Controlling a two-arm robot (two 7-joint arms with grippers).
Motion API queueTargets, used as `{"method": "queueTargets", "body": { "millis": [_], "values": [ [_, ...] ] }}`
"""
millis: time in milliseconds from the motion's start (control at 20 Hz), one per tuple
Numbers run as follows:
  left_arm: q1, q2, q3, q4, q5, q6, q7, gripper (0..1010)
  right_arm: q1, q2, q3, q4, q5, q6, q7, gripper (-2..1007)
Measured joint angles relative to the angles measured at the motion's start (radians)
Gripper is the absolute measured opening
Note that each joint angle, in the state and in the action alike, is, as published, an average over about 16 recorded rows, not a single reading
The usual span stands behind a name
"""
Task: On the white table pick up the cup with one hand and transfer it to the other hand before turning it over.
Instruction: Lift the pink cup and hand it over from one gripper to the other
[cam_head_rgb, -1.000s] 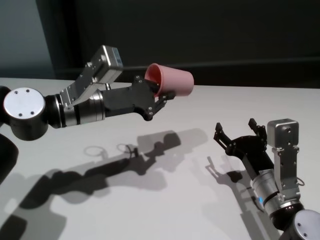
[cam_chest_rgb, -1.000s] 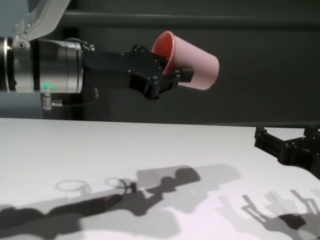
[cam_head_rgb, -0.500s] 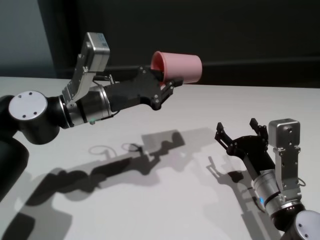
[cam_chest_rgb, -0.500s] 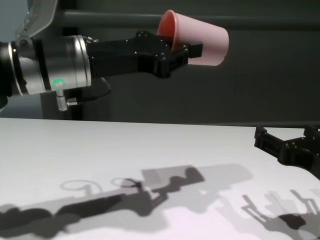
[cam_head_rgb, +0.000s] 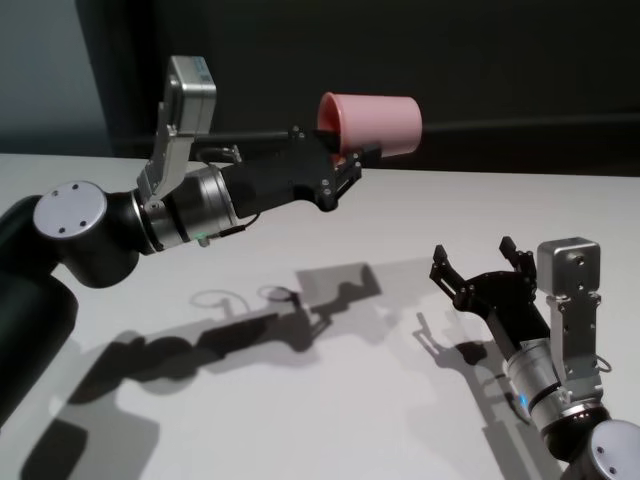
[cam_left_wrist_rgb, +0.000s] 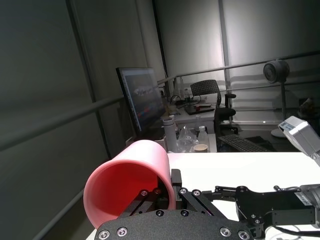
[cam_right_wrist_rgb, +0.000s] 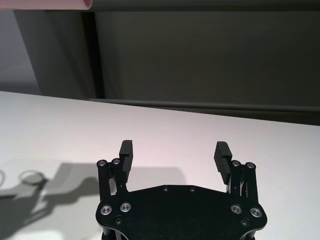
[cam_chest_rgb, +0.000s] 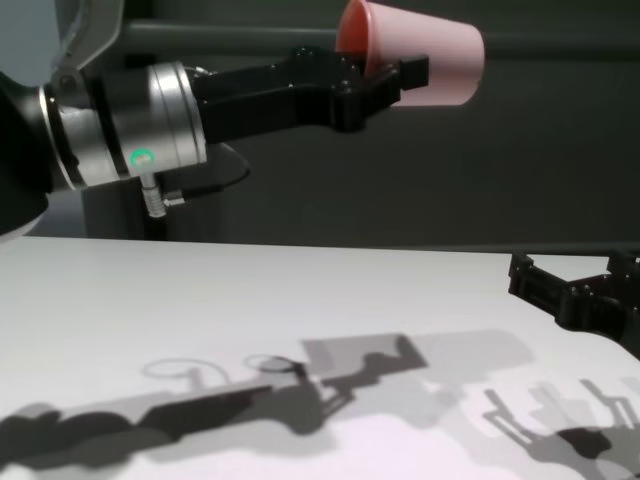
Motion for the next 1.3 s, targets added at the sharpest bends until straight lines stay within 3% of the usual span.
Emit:
{"method": "queueTargets", "body": {
  "millis": [500, 950, 1300],
  "values": [
    [-0.049, -0.061, 0.017, 0.074, -0.064, -0.008, -0.053, 49, 0.0, 0.0, 0.0, 0.0, 0.0, 0.0, 0.0, 1002],
    [-0.11, -0.113, 0.052, 0.16, -0.073, -0.022, -0.107, 48, 0.0, 0.0, 0.0, 0.0, 0.0, 0.0, 0.0, 1002],
    [-0.141, -0.132, 0.071, 0.203, -0.068, -0.029, -0.131, 48, 0.0, 0.0, 0.0, 0.0, 0.0, 0.0, 0.0, 1002]
  ]
}}
